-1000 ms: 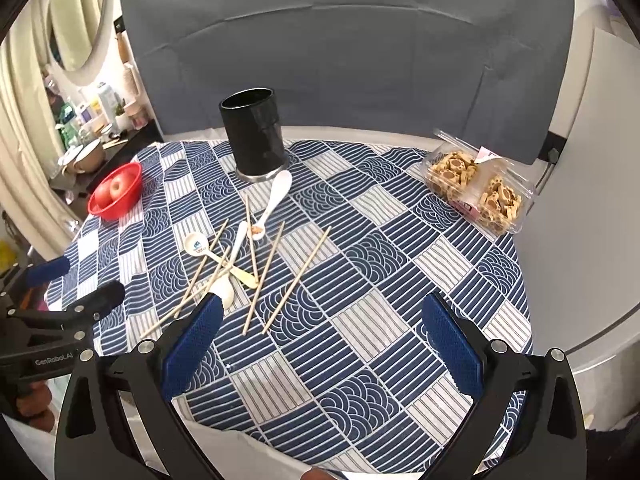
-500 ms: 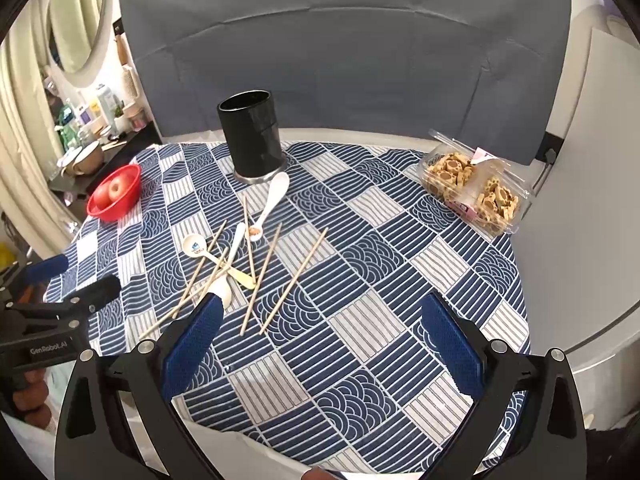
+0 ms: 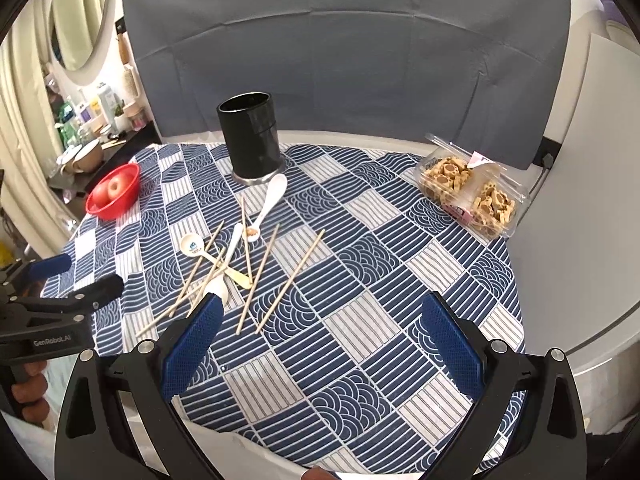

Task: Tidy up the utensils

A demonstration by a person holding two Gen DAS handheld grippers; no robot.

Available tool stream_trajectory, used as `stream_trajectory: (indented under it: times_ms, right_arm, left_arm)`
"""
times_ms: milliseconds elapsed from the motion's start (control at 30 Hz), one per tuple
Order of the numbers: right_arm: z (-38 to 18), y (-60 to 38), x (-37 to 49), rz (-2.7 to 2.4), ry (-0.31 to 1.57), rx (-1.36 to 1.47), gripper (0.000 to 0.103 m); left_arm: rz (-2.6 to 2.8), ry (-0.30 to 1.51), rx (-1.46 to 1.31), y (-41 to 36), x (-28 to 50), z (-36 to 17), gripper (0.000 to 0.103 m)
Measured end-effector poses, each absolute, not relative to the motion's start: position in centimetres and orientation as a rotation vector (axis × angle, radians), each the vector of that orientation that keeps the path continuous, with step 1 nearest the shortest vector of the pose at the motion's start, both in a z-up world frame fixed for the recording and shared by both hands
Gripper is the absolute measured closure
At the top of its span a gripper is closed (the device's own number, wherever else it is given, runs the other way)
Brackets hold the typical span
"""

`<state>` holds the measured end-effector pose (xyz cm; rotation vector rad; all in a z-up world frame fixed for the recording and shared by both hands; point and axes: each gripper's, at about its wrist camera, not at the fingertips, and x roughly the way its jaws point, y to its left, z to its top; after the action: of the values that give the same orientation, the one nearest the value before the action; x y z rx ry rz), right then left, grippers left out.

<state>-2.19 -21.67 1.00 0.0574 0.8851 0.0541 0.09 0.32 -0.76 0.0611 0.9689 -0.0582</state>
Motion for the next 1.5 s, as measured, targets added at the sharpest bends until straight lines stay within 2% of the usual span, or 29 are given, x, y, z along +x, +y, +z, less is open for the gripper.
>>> stream_trajectory:
  times_ms: [600, 1500]
  right_arm:
    - [0.7, -22.6, -2.4, 0.028, 0.895, 0.096, 0.008]
    - [-4.2, -21.4, 1.6, -0.042, 1.073, 0.067, 0.008]
  left_arm:
    - [-0.003, 0.944, 0.155, 2.3, -0.1, -1.7, 0.006]
    - [-0.05, 1.114, 0.133, 5.6, 4.2, -6.9, 0.006]
